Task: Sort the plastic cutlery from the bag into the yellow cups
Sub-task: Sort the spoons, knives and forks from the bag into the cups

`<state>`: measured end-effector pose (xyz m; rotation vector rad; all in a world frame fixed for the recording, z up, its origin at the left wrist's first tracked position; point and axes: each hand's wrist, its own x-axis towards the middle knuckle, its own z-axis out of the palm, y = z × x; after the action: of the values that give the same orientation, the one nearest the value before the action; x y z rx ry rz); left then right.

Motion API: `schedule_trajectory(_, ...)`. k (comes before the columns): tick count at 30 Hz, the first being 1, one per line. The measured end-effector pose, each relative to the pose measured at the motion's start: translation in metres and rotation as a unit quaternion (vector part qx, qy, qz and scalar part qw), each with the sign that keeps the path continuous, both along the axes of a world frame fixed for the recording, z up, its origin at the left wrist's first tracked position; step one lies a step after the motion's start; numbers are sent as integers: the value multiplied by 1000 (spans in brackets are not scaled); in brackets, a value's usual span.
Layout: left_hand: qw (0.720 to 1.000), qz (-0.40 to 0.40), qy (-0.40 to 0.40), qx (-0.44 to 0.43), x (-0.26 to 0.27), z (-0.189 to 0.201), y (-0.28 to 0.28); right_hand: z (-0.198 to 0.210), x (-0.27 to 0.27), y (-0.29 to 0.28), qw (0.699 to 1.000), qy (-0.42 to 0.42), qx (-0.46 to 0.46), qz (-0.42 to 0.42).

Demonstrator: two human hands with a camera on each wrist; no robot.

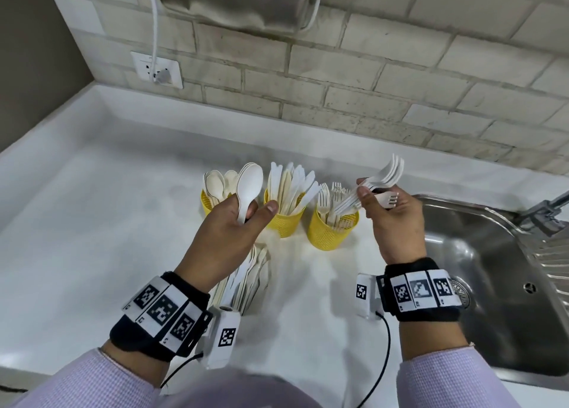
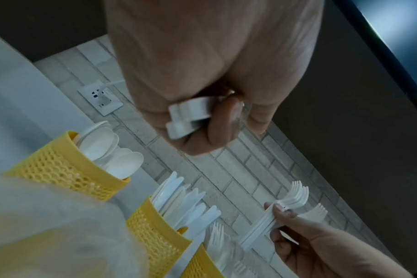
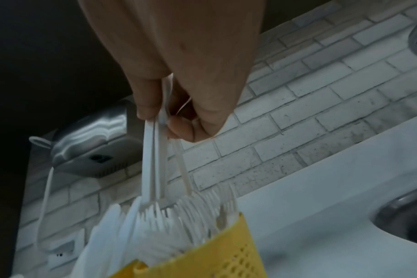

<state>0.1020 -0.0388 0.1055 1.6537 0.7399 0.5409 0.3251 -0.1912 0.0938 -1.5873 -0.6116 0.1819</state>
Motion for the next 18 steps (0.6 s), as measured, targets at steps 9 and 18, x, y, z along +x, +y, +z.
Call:
schedule_trajectory(9, 1000, -24, 18, -2, 13, -5, 7, -25, 17, 8, 989, -63, -129, -42)
schedule_trajectory(18, 999, -29, 21, -11, 15, -7, 5, -40, 21, 19, 984, -54, -158, -53)
